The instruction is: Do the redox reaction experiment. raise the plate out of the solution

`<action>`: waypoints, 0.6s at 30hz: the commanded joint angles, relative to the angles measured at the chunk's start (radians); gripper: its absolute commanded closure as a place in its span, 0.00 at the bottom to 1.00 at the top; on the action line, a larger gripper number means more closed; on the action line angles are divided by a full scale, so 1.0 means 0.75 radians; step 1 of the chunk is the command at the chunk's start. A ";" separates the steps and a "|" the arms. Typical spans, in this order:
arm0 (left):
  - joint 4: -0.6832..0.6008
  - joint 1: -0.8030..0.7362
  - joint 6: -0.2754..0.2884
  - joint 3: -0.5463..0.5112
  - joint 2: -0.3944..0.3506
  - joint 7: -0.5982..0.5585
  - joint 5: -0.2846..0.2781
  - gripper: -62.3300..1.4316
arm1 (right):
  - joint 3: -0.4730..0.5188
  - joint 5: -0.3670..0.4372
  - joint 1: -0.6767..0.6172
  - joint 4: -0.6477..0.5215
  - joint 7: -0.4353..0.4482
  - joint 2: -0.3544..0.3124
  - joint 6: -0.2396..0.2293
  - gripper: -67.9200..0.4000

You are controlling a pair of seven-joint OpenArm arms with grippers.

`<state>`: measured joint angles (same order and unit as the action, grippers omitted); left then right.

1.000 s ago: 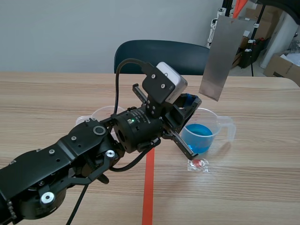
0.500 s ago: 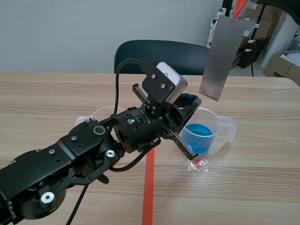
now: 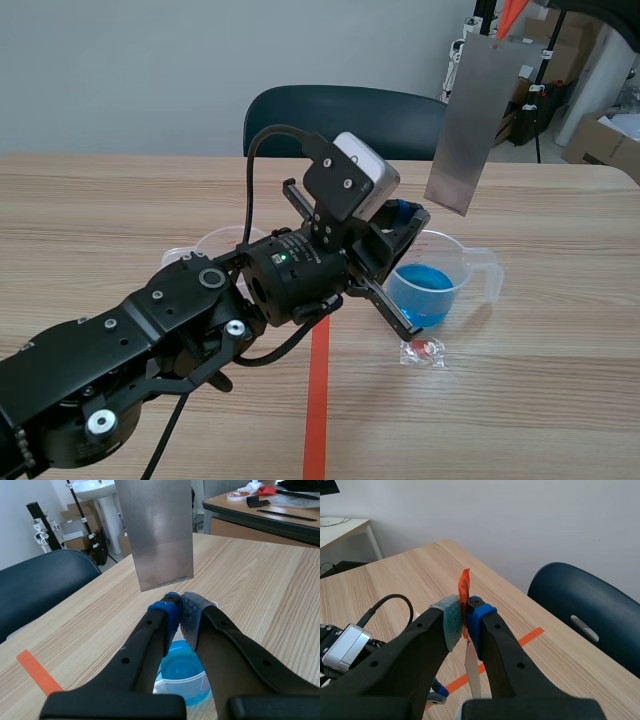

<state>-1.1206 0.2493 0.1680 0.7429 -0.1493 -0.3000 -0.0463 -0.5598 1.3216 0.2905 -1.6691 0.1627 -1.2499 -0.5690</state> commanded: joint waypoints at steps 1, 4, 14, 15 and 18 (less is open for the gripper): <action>-0.030 0.015 0.000 -0.004 0.021 -0.017 -0.013 0.94 | 0.032 0.024 0.033 -0.010 0.021 -0.017 0.000 0.99; -0.030 0.015 0.000 -0.004 0.021 -0.017 -0.013 0.94 | 0.032 0.024 0.033 -0.010 0.021 -0.017 0.000 0.99; -0.030 0.015 -0.002 -0.004 0.027 -0.017 -0.018 0.94 | 0.032 0.024 0.030 -0.010 0.016 -0.017 0.000 0.99; -0.030 0.015 -0.002 -0.004 0.028 -0.032 -0.018 0.94 | 0.032 0.024 0.030 -0.010 0.015 -0.017 0.000 0.99; -0.031 0.015 -0.002 -0.004 0.028 -0.032 -0.018 0.94 | 0.032 0.024 0.030 -0.010 0.011 -0.017 -0.001 0.99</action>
<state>-1.1206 0.2493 0.1650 0.7429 -0.1455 -0.3111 -0.0505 -0.5598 1.3216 0.2901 -1.6691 0.1558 -1.2499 -0.5690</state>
